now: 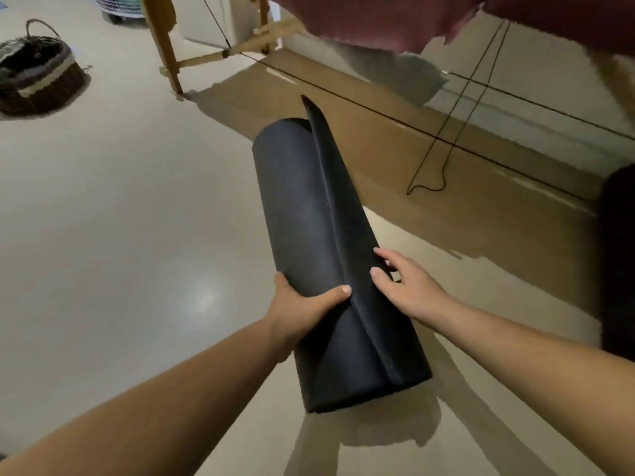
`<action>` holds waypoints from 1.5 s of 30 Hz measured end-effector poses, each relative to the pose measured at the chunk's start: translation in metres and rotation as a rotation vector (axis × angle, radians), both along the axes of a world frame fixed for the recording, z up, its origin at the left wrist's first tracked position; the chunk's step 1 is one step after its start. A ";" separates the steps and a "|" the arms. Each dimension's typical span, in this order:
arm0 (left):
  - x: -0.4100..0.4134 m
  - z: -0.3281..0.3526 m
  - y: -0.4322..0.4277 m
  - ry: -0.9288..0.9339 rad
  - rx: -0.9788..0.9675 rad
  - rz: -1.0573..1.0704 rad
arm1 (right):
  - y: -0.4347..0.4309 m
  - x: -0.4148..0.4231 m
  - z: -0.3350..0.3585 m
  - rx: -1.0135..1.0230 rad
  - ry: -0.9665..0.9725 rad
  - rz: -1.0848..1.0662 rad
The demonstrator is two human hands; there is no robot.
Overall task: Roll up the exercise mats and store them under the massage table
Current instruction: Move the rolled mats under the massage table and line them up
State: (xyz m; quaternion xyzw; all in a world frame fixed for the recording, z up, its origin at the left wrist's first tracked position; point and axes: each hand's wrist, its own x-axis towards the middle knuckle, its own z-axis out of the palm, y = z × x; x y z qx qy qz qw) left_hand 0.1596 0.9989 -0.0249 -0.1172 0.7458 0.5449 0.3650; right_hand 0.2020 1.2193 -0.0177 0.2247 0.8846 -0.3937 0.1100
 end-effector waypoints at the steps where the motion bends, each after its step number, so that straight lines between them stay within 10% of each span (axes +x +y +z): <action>1: 0.003 0.001 0.015 0.036 -0.034 0.017 | 0.006 0.003 0.001 -0.039 -0.021 0.010; 9: 0.052 0.009 0.088 0.177 -0.174 -0.241 | 0.077 0.083 0.010 -0.296 -0.233 -0.299; 15: 0.073 0.038 0.157 0.253 -0.059 -0.621 | 0.149 0.166 -0.008 -0.066 -0.230 -0.547; 21: 0.095 0.043 0.212 -0.091 -0.128 -0.541 | 0.166 0.195 -0.019 -0.546 -0.202 -0.636; 37: 0.136 0.029 0.333 0.288 -0.306 -0.802 | 0.202 0.269 -0.010 -1.071 0.057 -1.001; 45: 0.130 0.039 0.270 -0.133 -0.272 -0.974 | 0.198 0.256 -0.018 -1.012 0.066 -0.995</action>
